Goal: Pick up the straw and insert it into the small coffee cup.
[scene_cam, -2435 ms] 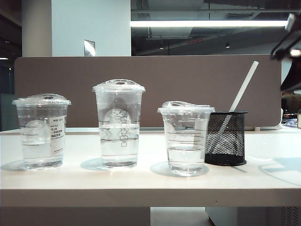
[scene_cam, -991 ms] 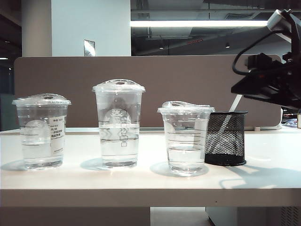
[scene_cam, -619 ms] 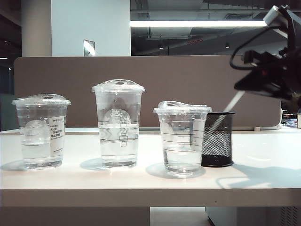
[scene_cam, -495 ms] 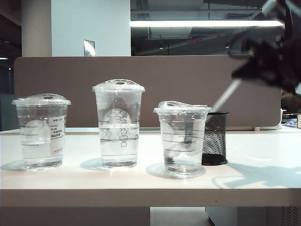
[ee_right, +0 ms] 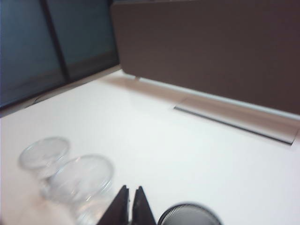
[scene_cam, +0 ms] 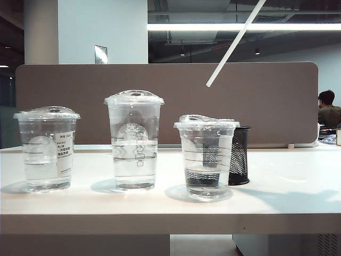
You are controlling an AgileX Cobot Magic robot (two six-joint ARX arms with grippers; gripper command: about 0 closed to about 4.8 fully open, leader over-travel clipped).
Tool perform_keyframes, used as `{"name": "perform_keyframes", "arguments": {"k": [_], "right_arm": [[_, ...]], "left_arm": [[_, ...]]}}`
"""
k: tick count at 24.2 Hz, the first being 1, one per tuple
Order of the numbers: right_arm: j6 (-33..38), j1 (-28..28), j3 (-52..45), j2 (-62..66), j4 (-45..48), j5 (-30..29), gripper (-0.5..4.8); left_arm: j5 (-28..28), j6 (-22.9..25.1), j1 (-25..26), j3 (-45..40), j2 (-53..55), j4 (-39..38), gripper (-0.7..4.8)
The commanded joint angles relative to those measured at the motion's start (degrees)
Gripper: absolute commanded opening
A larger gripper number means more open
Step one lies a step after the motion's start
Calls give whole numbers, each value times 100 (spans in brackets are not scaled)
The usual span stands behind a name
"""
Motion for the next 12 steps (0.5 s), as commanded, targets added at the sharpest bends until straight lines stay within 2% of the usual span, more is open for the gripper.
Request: {"name": "perform_keyframes", "arguments": {"k": [1,6,7,10,12], "right_arm": [[-61,79,48,-321,-516,-271,8],[-85,514,48,-446,-1165,-251,8],[-319,734,48,-420,-1296,-214,8],[-459,1139,48,-356,-1346,348,8],[-581,1226,48,-334,-1340,428,8]], "left_arm": [[-122,28,11,2,11,136,-4],[-229,160,11,2,11,168,-4],[-278,177,11,0,11,168,-4],[-275,175,11,0,11,168,-4],[-275,175,11,0,11,168,-4]]}}
